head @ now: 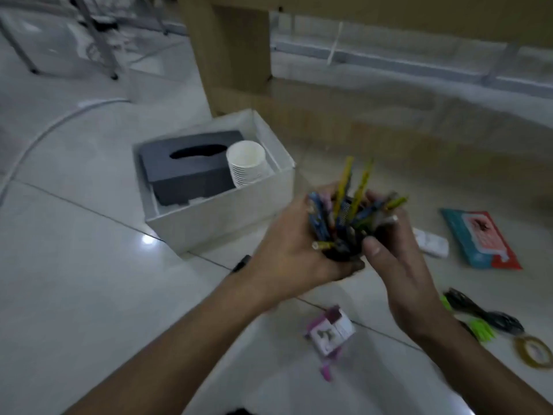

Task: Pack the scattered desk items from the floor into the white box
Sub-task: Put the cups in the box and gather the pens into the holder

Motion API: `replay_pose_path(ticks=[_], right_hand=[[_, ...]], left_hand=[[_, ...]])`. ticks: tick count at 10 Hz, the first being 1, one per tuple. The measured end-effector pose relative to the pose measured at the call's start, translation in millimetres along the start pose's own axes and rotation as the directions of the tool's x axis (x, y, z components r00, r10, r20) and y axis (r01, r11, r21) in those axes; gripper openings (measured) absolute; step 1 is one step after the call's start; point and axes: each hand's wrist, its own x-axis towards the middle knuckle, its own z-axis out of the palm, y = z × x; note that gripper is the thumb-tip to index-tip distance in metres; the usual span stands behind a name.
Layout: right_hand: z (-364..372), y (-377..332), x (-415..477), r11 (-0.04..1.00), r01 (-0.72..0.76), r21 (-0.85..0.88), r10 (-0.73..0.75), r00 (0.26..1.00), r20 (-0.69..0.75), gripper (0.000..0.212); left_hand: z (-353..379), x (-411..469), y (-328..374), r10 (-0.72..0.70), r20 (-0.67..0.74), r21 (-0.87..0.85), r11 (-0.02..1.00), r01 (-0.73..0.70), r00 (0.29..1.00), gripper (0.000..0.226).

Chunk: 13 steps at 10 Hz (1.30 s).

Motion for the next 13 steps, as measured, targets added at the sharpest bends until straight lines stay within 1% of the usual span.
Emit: replay_pose_path(ticks=[1,2,3,4,5,6,7,8,9,10,11,12,13], right_hand=[[26.3,-4.9,38.6,0.997,-0.069,-0.028,0.073,0.982,0.172,0.048],[61.3,6.1,78.3,0.916,0.023,-0.401,0.078,0.97,0.232,0.041],[98.4,25.8,107.9,0.771,0.155,-0.618,0.013,0.966,0.258,0.038],[136.9,46.7,113.3,0.621,0.189,-0.761,0.056,0.957,0.284,0.044],[157.4,55.9,109.7,0.507,0.174,-0.844,0.04,0.974,0.225,0.053],[157.9,60.4,114.0,0.459,0.204,-0.865,0.008,0.972,0.234,0.053],[161.1,65.7,114.0,0.517,0.2,-0.832,-0.006,0.973,0.231,0.052],[166.7,69.7,111.8,0.623,0.166,-0.765,-0.027,0.981,0.192,0.054],[167.5,73.7,114.4,0.682,0.148,-0.716,-0.045,0.986,0.161,0.054],[169.3,77.2,115.7,0.688,0.15,-0.711,-0.066,0.987,0.144,0.053],[170.4,80.8,116.4,0.69,0.147,-0.709,-0.073,0.988,0.134,0.05],[169.4,83.6,117.5,0.697,0.149,-0.701,-0.085,0.988,0.126,0.048],[168.8,84.6,117.7,0.704,0.153,-0.693,-0.089,0.988,0.128,0.046]], left_hand=[[-72.0,8.0,1.0,0.081,-0.19,0.099,0.993,-0.063,0.978,0.068],[-140.7,12.7,-10.4,0.175,-0.342,0.269,0.96,-0.082,0.923,0.067],[-177.7,22.7,-36.7,0.097,-0.47,0.357,0.93,0.088,0.877,0.077],[-179.9,37.8,-59.5,0.042,-0.578,0.302,0.939,0.166,0.815,0.078],[-180.3,54.0,-73.9,-0.002,-0.671,0.21,0.959,0.192,0.742,0.075],[-183.0,67.7,-91.6,0.082,-0.667,0.28,0.949,0.147,0.741,0.091],[-177.1,72.0,-101.4,0.101,-0.631,0.268,0.959,0.094,0.769,0.091],[-168.4,69.9,-108.0,0.103,-0.599,0.229,0.972,0.047,0.794,0.088],[-167.1,65.0,-114.7,0.047,-0.589,0.217,0.971,0.102,0.807,0.085],[-169.2,62.1,-131.3,0.046,-0.54,0.299,0.944,0.141,0.84,0.081],[-170.6,64.0,-148.6,0.024,-0.481,0.317,0.937,0.148,0.877,0.073],[-174.9,70.1,-159.5,0.017,-0.378,0.361,0.923,0.131,0.926,0.066],[-182.8,74.2,-157.8,-0.08,-0.325,0.305,0.934,0.184,0.942,0.09]])
